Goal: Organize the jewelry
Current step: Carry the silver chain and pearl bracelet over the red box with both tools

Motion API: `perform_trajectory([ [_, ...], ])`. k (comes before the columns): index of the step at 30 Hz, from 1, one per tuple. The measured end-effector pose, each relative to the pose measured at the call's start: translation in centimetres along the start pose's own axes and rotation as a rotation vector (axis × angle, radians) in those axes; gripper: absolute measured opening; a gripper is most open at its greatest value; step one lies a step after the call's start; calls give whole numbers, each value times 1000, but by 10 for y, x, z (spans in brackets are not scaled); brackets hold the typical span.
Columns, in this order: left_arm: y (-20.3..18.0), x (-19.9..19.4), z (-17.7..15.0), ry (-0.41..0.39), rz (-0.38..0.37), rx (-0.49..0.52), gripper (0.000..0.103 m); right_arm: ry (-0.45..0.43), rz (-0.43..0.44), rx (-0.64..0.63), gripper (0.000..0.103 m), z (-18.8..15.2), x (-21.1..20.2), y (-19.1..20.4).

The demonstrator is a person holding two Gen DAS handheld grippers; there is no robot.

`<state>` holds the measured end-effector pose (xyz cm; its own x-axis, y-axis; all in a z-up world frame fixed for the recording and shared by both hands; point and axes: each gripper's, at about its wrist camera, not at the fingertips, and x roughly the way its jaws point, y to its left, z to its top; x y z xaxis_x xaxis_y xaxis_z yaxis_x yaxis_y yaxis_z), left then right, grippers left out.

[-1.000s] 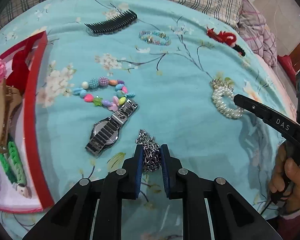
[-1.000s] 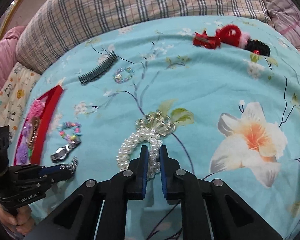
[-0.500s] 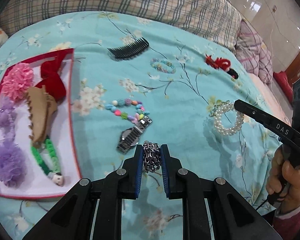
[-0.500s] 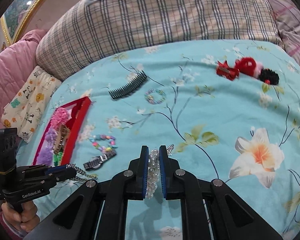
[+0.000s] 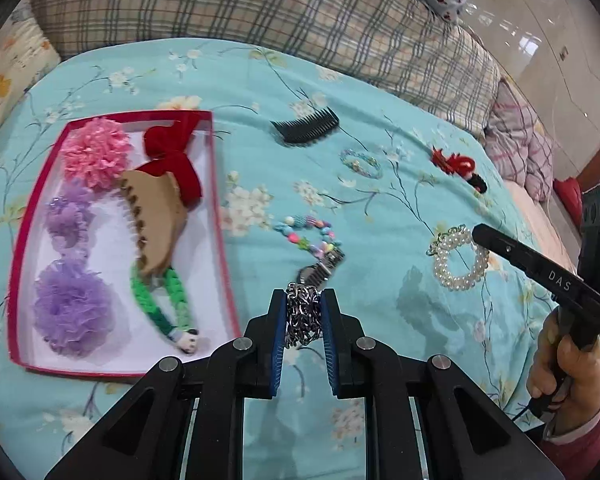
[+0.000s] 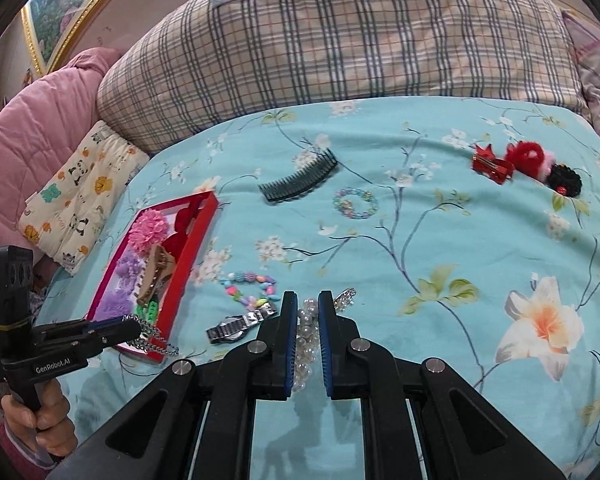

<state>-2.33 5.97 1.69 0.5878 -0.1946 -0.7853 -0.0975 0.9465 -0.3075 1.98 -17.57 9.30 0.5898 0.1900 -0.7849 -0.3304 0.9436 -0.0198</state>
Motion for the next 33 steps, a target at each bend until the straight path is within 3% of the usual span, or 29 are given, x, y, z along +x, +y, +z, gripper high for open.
perform_trajectory([
  [12, 51, -48, -5, -74, 50, -88, 16, 13, 91, -74, 9, 12, 15, 54],
  [23, 96, -83, -8, -130, 86, -168, 16, 33, 220, -162, 9, 25, 43, 129],
  [33, 134, -97, -16, -139, 123, -254, 16, 92, 314, -212, 9, 13, 74, 186],
])
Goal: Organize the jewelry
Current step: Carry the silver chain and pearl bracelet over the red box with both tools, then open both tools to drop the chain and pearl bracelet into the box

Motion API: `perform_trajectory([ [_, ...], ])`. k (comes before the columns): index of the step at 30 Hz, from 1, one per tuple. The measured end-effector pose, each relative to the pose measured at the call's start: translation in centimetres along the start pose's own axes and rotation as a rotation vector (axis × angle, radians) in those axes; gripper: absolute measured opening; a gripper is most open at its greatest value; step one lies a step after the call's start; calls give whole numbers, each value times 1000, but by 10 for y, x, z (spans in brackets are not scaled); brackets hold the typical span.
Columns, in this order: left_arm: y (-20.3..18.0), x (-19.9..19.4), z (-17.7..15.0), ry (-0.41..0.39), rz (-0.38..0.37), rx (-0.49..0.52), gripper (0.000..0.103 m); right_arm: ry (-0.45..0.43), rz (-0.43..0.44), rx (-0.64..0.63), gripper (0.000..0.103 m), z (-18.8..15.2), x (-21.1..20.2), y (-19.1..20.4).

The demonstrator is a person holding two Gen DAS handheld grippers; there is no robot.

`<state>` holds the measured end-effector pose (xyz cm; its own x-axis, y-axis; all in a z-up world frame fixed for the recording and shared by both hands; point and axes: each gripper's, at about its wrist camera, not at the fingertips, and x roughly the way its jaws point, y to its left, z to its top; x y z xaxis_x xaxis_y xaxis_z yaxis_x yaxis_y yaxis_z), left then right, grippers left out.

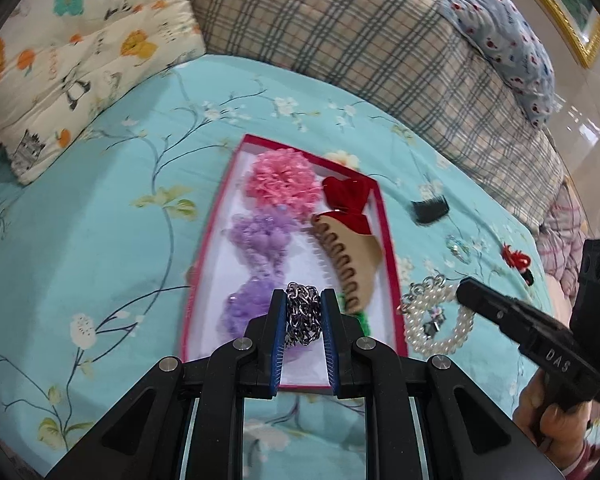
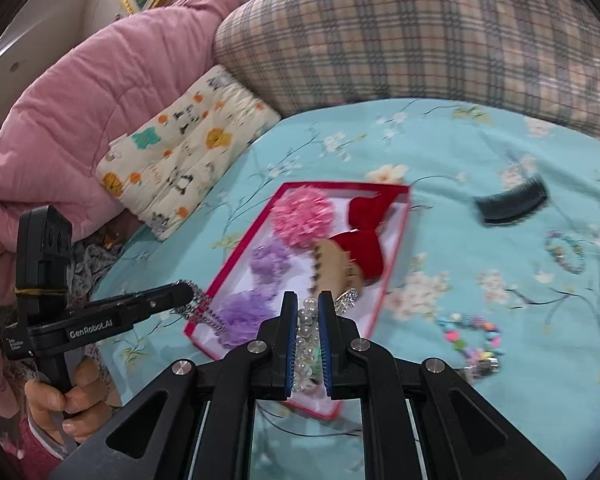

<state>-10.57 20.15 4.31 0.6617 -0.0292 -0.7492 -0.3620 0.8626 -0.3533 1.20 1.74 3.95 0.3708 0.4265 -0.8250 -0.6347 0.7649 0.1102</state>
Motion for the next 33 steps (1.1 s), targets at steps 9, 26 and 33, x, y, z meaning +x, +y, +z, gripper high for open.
perform_trajectory([
  [9, 20, 37, -4, 74, 29, -38, 16, 67, 4, 2, 9, -15, 42, 6],
  [26, 27, 74, -11, 125, 63, -46, 16, 191, -51, 21, 9, -49, 75, -16],
  [33, 27, 77, -12, 130, 72, -46, 16, 198, -57, 16, 9, -49, 79, -15],
])
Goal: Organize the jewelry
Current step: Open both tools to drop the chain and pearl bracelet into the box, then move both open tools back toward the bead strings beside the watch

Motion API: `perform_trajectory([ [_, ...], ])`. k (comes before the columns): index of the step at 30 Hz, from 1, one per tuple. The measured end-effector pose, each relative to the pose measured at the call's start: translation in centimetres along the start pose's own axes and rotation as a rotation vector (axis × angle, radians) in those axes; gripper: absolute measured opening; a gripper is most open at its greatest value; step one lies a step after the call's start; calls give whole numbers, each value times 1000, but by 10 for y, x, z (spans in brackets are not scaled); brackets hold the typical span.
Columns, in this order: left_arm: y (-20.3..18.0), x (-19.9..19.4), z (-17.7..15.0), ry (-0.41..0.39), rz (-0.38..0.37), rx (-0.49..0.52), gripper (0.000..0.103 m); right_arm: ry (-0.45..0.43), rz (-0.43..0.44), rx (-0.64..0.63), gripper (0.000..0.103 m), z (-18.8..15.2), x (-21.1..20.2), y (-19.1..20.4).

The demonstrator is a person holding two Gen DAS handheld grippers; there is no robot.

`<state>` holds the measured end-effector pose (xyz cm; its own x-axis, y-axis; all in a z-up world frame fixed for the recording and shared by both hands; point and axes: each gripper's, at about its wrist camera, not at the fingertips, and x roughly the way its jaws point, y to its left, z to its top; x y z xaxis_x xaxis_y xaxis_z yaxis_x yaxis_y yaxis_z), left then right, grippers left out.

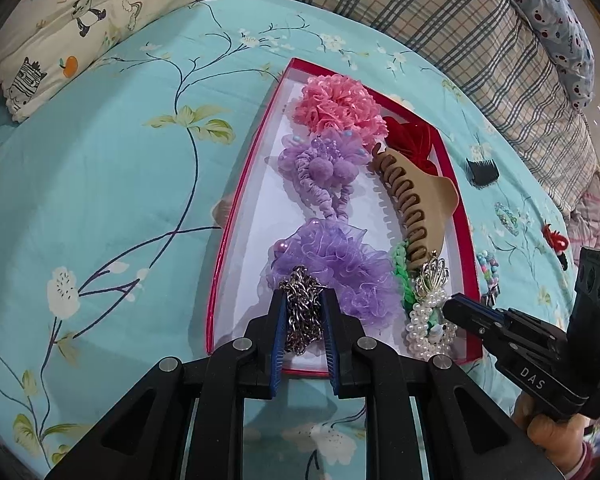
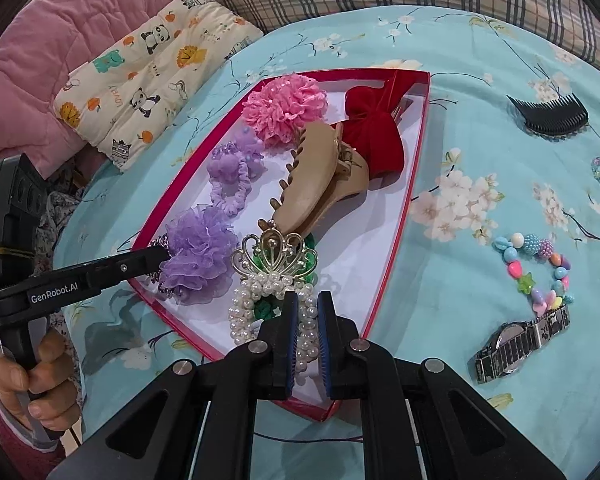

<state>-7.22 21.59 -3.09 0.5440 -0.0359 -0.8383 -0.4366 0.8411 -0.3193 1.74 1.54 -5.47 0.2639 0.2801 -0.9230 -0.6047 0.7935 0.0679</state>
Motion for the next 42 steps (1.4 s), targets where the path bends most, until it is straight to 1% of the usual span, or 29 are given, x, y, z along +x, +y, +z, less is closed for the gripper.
perform_trajectory([
  [2, 0, 0, -1, 1, 1, -1, 16, 2, 7, 4, 13, 0, 0, 0],
  [3, 0, -1, -1, 2, 1, -2, 17, 3, 10, 7, 13, 0, 0, 0],
  [8, 1, -4, -3, -5, 17, -8, 26, 3, 16, 15, 16, 1, 0, 0],
  [12, -1, -7, -4, -9, 19, -4, 26, -12, 27, 23, 22, 1, -7, -1],
  [13, -1, -8, -4, -9, 20, -1, 26, -17, 26, 25, 28, 1, -9, -1],
  [14, -2, -8, -4, -9, 20, 1, 26, -22, 26, 26, 31, 1, -12, -1],
  [18, -4, -9, -5, -9, 21, 9, 26, -50, 32, 44, 31, 1, -25, -6],
  [19, -4, -10, -4, -9, 20, 8, 28, -58, 31, 50, 31, 1, -30, -8],
  [21, -4, -12, -4, -13, 17, 5, 34, -73, 27, 59, 31, 0, -38, -13],
  [22, -4, -14, -4, -17, 17, 5, 40, -80, 24, 64, 31, -1, -42, -16],
  [23, -5, -15, -4, -22, 17, 4, 45, -89, 17, 74, 32, -3, -48, -21],
  [25, -6, -19, -4, -29, 15, 6, 48, -102, 8, 93, 36, -5, -57, -30],
  [29, -15, -27, -6, -40, 9, 30, 52, -129, -33, 129, 36, -13, -77, -54],
  [34, -32, -34, -9, -49, -5, 63, 55, -142, -90, 195, 38, -28, -95, -86],
  [42, -63, -39, -14, -41, -29, 134, 59, -155, -147, 271, 40, -52, -117, -125],
])
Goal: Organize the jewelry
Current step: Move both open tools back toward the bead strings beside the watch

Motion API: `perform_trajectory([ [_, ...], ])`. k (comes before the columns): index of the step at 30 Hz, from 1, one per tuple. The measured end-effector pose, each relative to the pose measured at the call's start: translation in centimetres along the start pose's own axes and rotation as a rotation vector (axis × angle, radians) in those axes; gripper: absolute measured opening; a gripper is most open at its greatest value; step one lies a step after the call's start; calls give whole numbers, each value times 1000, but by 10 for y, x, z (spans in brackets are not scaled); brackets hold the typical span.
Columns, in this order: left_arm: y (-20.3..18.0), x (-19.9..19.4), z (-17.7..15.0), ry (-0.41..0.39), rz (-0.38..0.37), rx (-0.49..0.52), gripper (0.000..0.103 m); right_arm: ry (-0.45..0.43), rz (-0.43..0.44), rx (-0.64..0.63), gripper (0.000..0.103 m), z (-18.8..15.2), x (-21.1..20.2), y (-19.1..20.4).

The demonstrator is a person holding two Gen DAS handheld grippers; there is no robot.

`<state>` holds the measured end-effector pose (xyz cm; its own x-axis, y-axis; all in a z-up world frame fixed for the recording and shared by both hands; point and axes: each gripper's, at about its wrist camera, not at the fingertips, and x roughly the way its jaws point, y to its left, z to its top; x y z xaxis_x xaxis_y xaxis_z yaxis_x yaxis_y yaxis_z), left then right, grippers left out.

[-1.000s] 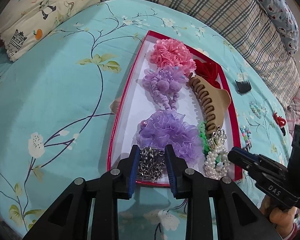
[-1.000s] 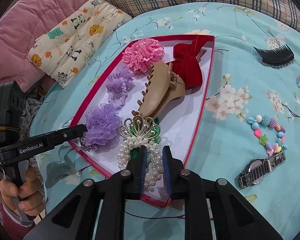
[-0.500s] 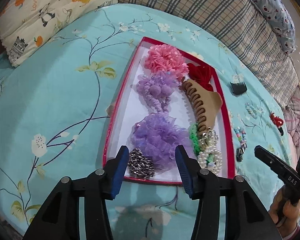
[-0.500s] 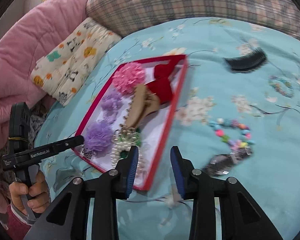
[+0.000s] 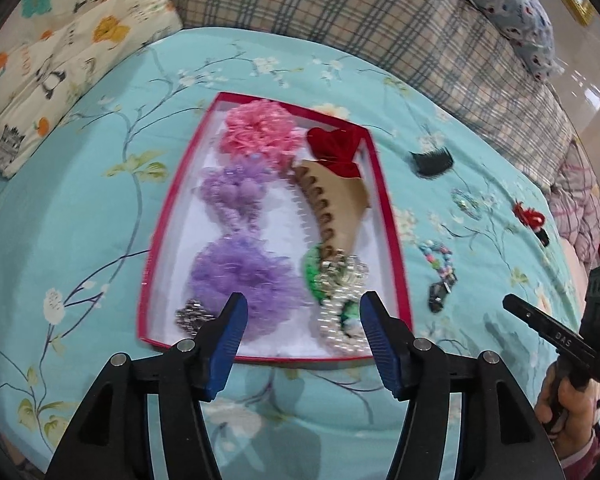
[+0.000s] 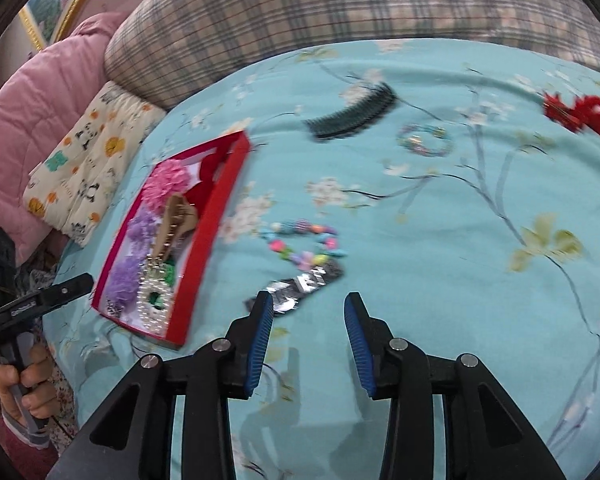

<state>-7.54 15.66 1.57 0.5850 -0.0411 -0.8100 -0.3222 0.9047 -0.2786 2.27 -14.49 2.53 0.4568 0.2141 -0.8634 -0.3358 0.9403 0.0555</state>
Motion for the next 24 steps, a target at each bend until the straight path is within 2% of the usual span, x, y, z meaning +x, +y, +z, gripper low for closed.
perform_trajectory([
  [11, -56, 14, -3, 46, -41, 125, 62, -24, -18, 58, 40, -4, -14, -28],
  [24, -111, 54, 16, 85, -43, 241, 62, -48, -26, 87, 40, 14, -13, -49],
])
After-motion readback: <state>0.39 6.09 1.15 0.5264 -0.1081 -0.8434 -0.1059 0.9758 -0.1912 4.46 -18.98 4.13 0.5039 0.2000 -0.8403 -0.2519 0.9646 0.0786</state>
